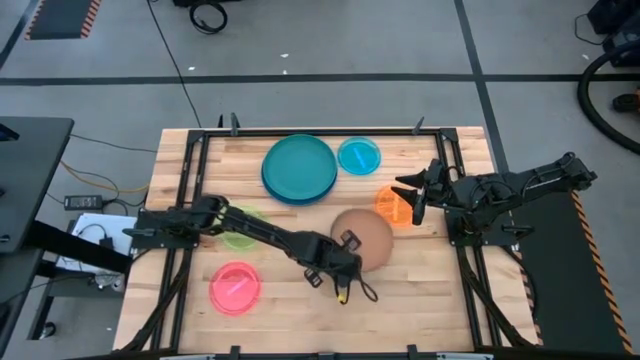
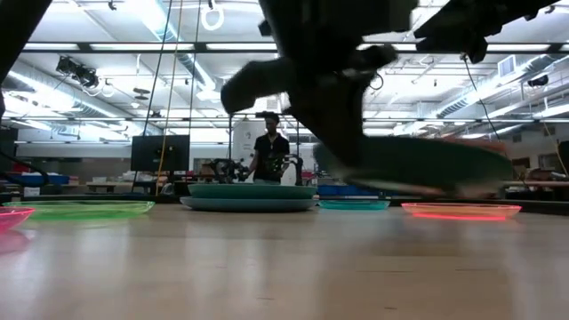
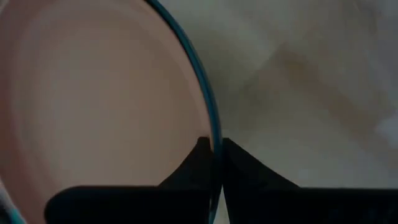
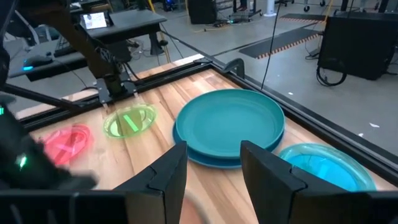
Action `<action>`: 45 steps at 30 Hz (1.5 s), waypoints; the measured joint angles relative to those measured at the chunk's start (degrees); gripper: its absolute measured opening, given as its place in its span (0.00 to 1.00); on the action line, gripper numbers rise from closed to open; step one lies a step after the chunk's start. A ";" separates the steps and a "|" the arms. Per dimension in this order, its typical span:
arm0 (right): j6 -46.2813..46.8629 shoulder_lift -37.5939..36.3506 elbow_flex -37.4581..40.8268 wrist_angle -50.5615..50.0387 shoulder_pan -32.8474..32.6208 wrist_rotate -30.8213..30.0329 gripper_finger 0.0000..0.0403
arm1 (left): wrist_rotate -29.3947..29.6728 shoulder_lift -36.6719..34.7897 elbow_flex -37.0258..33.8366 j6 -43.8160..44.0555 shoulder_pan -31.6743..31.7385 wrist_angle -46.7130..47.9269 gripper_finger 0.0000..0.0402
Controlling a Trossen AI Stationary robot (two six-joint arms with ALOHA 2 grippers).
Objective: Stack plastic plates
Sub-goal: Stack the stacked plates on top of the green plate
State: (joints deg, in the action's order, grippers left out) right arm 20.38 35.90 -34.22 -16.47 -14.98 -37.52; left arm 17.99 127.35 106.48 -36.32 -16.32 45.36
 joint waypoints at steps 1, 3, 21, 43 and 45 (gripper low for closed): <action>0.07 0.11 0.00 -0.17 0.00 0.03 0.40 | 0.46 -0.82 0.00 1.51 0.60 1.80 0.05; 0.28 0.41 0.00 0.06 0.00 0.03 0.40 | 0.73 -2.56 0.00 5.03 2.07 5.09 0.05; 0.89 2.14 0.00 -0.56 0.00 0.14 0.40 | 0.84 -6.71 -0.02 13.63 16.63 15.02 0.05; 0.28 2.25 0.00 -0.87 0.00 1.57 0.40 | -3.01 -10.52 -12.76 21.94 28.71 10.49 0.05; 0.24 2.30 0.00 -0.87 0.00 1.54 0.40 | -2.86 -12.39 -16.88 22.52 29.40 7.09 0.06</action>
State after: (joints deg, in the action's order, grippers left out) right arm 20.62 38.20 -34.22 -17.34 -14.98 -35.99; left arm 15.13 114.96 89.60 -13.80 13.08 52.45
